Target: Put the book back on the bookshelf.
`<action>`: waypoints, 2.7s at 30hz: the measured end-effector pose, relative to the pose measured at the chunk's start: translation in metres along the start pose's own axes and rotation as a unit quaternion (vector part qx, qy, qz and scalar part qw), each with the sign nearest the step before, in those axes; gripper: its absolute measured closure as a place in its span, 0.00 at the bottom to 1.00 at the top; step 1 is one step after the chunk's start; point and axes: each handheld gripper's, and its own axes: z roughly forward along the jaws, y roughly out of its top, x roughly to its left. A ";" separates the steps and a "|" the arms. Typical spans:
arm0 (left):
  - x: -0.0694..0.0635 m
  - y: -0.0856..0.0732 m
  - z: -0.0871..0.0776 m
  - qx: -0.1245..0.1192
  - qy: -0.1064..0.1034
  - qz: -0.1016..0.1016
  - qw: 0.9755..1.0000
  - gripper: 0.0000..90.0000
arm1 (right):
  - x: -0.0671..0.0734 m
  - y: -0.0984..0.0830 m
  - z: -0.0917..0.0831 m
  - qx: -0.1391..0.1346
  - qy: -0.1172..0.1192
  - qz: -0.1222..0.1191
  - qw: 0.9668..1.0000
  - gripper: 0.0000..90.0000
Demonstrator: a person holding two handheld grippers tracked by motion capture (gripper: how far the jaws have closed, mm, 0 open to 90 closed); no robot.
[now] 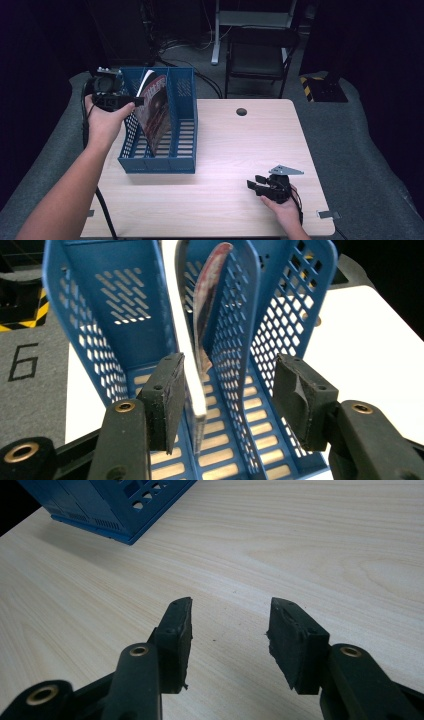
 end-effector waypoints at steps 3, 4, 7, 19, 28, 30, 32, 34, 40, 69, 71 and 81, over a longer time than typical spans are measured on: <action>-0.003 -0.001 -0.002 0.003 -0.007 0.009 1.000 0.52 | -0.001 0.000 0.000 -0.003 0.000 -0.001 1.000 0.58; -0.005 -0.001 -0.003 0.001 -0.009 0.009 1.000 0.52 | -0.001 0.000 0.000 -0.003 0.000 -0.001 1.000 0.58; -0.009 -0.002 -0.005 0.004 -0.015 0.019 1.000 0.52 | 0.000 0.000 0.000 0.000 0.000 0.001 1.000 0.58; -0.028 -0.008 -0.010 0.014 -0.041 0.058 0.997 0.52 | 0.000 0.000 0.000 0.001 0.000 0.001 1.000 0.58; -0.038 -0.010 -0.012 0.020 -0.058 0.072 0.995 0.52 | 0.000 0.000 0.000 0.000 0.000 0.001 1.000 0.58; -0.041 -0.012 -0.013 0.021 -0.062 0.074 0.995 0.52 | 0.000 0.000 0.000 0.000 0.000 0.001 1.000 0.58; -0.042 -0.013 -0.012 0.020 -0.065 0.073 0.995 0.52 | 0.000 0.000 0.000 0.000 0.000 0.001 1.000 0.58; -0.047 -0.018 -0.012 0.018 -0.074 0.076 0.994 0.52 | 0.000 0.000 0.000 0.001 -0.001 0.002 1.000 0.58; -0.055 -0.030 -0.012 0.023 -0.096 0.088 0.991 0.52 | 0.000 0.000 0.000 -0.001 -0.002 -0.003 1.000 0.58; -0.078 -0.095 -0.005 0.054 -0.156 0.117 0.979 0.52 | 0.002 -0.001 0.001 0.002 -0.002 0.002 1.000 0.58; -0.079 -0.098 -0.005 0.056 -0.157 0.118 0.979 0.52 | 0.002 -0.001 0.001 0.002 -0.002 0.001 1.000 0.58; -0.084 -0.133 0.011 0.064 -0.177 0.121 0.975 0.52 | 0.002 -0.001 0.001 0.005 -0.003 0.002 1.000 0.58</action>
